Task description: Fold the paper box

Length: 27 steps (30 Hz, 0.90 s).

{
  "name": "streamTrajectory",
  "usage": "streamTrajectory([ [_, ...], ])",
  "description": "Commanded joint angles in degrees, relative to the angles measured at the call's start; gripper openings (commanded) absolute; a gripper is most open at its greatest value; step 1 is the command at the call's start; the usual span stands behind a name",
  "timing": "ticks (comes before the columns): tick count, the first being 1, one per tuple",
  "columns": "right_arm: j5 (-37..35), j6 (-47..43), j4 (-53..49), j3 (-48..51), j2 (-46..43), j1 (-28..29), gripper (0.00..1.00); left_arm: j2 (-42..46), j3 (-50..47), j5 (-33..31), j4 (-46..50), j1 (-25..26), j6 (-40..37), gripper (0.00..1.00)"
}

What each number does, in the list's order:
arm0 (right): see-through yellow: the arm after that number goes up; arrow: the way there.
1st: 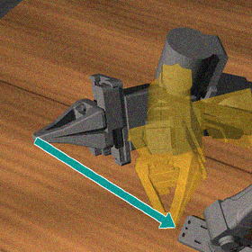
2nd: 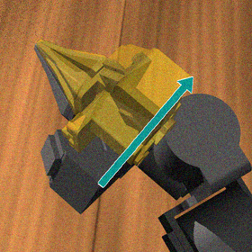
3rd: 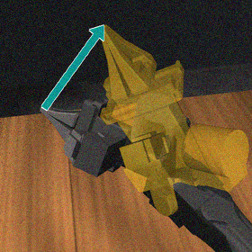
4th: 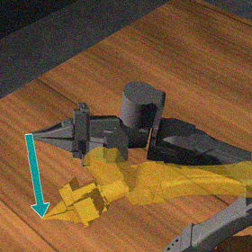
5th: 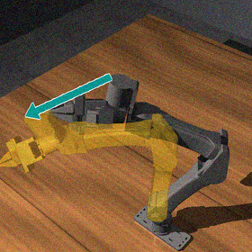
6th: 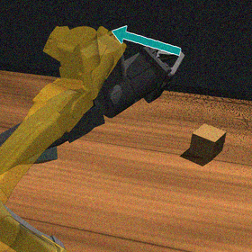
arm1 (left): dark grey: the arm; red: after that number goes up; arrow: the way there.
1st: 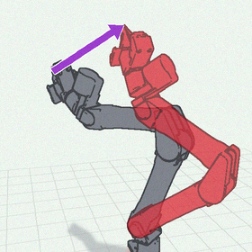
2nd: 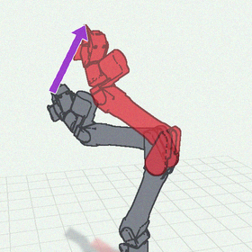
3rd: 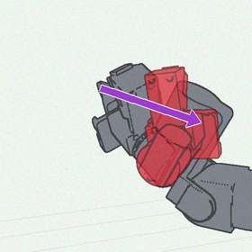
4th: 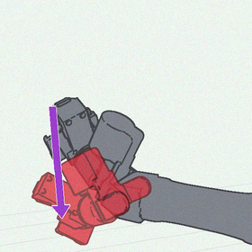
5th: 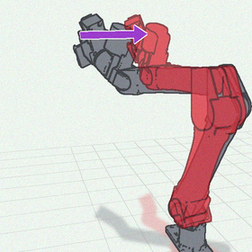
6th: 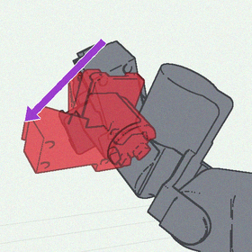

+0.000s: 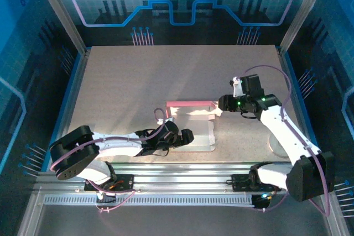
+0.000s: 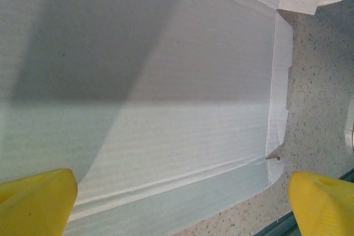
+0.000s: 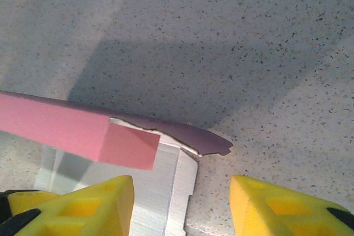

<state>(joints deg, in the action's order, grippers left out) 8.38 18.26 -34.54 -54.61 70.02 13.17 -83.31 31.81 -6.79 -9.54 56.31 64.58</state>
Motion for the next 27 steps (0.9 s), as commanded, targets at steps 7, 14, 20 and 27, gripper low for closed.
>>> streamTrajectory([
  [7, 2.7, -4.9, -0.4, -3.8, 7.4, 0.3, 0.5, -3.3, -1.8, 2.4, 5.2, 0.8, 1.1, 0.99],
  [14, 1.7, -7.5, 0.5, -5.6, 10.5, 3.6, 0.37, -3.5, -1.8, 2.4, 5.3, 0.9, 1.0, 0.99],
  [20, -1.4, -8.8, 0.1, -5.8, 11.0, 6.4, 0.16, -3.9, -1.4, 2.4, 5.6, 1.2, 0.9, 0.99],
  [27, -2.6, -9.0, -0.2, -5.4, 10.4, 9.0, 0.05, -5.1, -0.5, 2.8, 5.7, 1.3, 0.8, 0.99],
])
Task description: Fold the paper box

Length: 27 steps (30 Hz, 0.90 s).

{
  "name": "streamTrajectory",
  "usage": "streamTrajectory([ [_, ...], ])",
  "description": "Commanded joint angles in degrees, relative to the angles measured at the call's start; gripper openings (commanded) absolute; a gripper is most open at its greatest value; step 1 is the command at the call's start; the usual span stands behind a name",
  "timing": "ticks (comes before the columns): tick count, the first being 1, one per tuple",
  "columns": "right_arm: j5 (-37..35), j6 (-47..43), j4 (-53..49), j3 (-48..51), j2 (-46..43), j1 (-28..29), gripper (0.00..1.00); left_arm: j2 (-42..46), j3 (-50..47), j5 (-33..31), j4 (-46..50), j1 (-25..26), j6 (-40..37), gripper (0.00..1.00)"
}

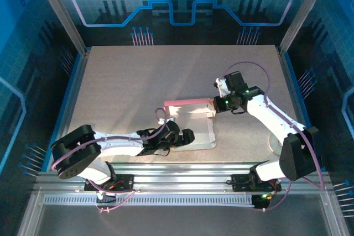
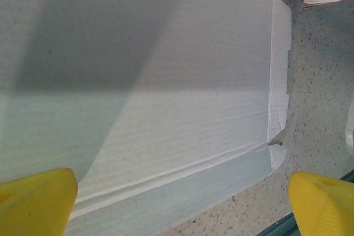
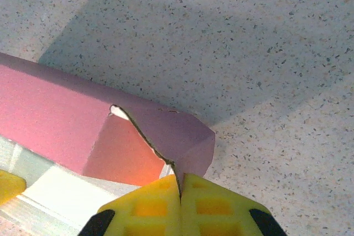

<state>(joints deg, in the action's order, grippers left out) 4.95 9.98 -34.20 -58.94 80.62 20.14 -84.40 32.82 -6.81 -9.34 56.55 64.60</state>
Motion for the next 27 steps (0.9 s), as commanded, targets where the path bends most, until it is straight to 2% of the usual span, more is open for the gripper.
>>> streamTrajectory([
  [1, 0.9, -0.9, -0.8, -1.0, -0.2, 2.6, 0.04, -4.1, -1.4, 2.8, 5.5, 1.1, 0.9, 0.99],
  [7, -0.2, -2.9, -2.8, -1.8, 0.0, 6.2, 0.03, -4.3, -1.2, 2.9, 5.7, 1.1, 1.0, 0.99],
  [16, 1.7, -0.8, -2.8, -2.3, -0.3, 7.3, 0.03, -4.5, -0.3, 3.3, 6.4, 1.1, 0.8, 0.99],
  [27, -2.4, 3.2, 3.5, 4.6, -0.7, 8.9, 0.04, -2.6, -0.7, 3.2, 6.4, 1.0, 1.9, 0.99],
])
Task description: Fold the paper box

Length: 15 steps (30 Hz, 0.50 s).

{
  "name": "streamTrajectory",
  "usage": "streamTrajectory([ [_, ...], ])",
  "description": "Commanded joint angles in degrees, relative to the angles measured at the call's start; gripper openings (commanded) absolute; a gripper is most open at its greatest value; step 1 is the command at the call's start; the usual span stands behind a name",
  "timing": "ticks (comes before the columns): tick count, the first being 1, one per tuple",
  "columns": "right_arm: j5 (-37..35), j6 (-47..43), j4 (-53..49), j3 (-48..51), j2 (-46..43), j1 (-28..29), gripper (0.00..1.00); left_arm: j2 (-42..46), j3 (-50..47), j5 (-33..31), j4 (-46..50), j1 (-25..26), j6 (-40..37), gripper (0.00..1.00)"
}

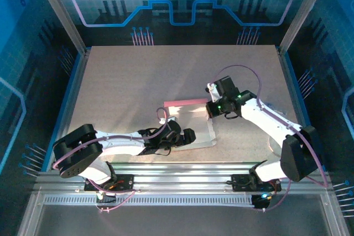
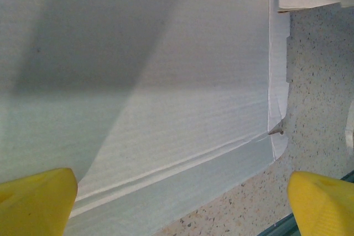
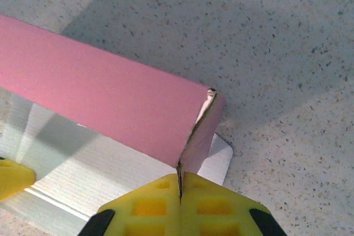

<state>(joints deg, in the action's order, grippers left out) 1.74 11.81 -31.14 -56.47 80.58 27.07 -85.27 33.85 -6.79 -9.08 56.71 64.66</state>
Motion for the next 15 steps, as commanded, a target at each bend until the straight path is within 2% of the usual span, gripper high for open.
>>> streamTrajectory([
  [1, 0.5, 1.5, 0.7, 2.5, -0.7, 2.1, 0.04, -1.5, -1.8, 3.0, 6.3, 0.9, 1.9, 0.99],
  [9, -1.2, -0.1, 1.0, 2.3, 1.4, 3.0, 0.04, 2.8, -3.0, 3.8, 4.8, 0.9, 3.1, 0.95],
  [15, -0.4, -3.5, 1.6, -0.3, 4.1, 3.1, 0.04, 14.8, 0.9, 3.2, 15.7, -0.1, -1.8, 0.93],
])
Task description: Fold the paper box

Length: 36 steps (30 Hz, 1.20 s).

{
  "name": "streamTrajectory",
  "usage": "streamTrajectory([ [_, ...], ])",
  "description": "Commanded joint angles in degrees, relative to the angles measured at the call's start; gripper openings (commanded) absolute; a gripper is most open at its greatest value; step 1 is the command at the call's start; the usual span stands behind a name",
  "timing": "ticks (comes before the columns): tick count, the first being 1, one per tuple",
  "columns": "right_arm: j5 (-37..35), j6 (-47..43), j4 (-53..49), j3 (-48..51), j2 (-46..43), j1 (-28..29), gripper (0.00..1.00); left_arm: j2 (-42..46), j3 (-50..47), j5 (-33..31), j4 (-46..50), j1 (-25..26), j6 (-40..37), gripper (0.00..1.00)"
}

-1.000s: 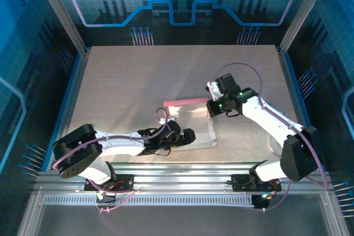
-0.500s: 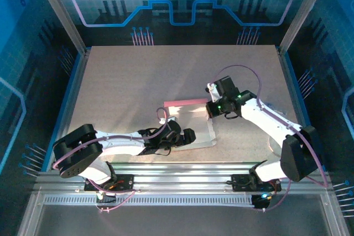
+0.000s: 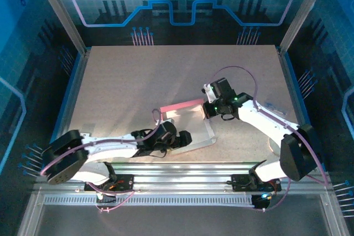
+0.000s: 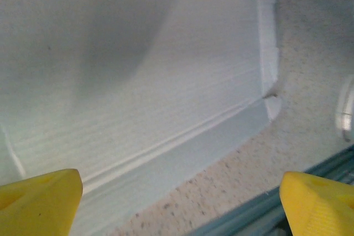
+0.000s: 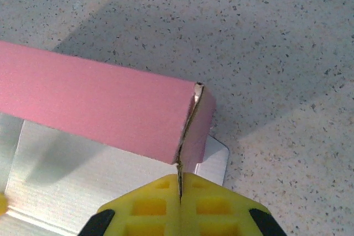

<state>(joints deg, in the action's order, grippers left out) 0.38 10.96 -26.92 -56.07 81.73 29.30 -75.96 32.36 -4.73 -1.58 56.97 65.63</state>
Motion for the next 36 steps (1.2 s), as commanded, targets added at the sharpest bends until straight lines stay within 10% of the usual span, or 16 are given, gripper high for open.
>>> streamTrajectory([
  [1, 1.4, -3.1, -2.4, -1.3, 3.4, 0.9, 0.04, 7.0, 3.5, 1.7, 10.5, -0.8, -3.9, 0.92],
  [17, 2.0, -11.2, -2.7, -12.7, 14.5, 5.7, 0.06, 15.5, 23.0, 11.2, 35.9, -21.6, -25.6, 0.94],
  [25, 2.5, -12.1, -1.6, -14.3, 15.8, 8.0, 0.08, 4.8, 21.2, 21.7, 22.2, -32.5, -31.8, 0.95],
  [36, 1.9, -10.6, -0.4, -13.4, 15.6, 9.5, 0.08, -9.9, 25.8, 29.3, 11.2, -33.5, -35.4, 0.89],
])
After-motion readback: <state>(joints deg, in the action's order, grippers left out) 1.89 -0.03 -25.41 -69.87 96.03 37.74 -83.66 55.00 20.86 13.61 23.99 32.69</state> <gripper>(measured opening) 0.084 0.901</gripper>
